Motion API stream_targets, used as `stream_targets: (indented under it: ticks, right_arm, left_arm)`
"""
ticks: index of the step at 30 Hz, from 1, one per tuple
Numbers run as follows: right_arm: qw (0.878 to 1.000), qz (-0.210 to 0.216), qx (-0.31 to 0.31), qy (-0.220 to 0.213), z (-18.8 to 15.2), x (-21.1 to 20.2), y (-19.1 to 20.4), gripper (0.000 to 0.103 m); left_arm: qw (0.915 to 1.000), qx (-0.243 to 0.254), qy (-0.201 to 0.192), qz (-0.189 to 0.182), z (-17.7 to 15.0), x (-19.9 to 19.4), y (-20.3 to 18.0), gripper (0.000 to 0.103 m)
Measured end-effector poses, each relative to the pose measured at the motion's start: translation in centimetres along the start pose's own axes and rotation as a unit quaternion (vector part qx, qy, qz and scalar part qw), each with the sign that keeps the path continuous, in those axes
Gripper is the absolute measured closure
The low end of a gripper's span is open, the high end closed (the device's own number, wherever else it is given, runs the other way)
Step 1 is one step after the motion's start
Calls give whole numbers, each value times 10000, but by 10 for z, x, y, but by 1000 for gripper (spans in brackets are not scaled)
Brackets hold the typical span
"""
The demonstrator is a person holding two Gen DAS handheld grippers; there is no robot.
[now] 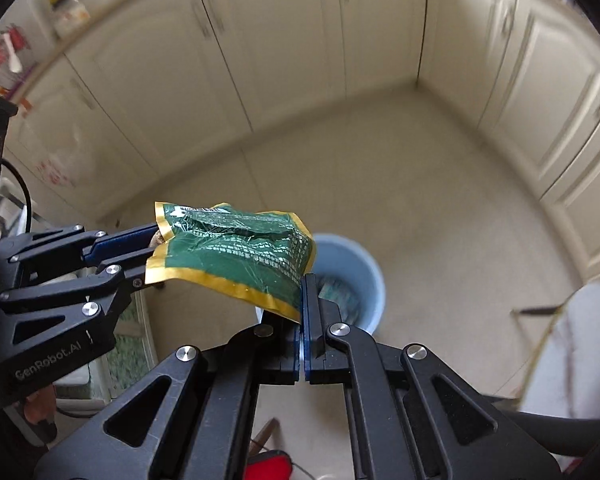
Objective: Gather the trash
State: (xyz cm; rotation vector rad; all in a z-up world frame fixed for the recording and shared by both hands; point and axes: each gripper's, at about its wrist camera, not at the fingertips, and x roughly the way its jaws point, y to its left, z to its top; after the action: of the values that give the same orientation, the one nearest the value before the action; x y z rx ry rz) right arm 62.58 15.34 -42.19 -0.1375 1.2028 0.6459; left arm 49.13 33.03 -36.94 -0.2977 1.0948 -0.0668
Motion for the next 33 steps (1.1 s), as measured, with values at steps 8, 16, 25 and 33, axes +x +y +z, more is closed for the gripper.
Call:
stream_targets:
  ticks: [8,16,25,33]
  right_arm:
    - [9930,229,391,1094,-15,131,-28,99]
    - [9904,-144,551,1260,-24,170,-50,60]
    - [9919,-452,746,923,-22,142,-61,52]
    - [9964,-353,711,282,-10,79,-34,33]
  left_arm:
    - [9953,-322,910,-21,-16,91,51,87]
    - [9913,-383,1260,68,9,146,51,87]
    - [9896,-494,1263,489,56,156,-3,47]
    - [9926,-440,145,1124,59,56,-30,42]
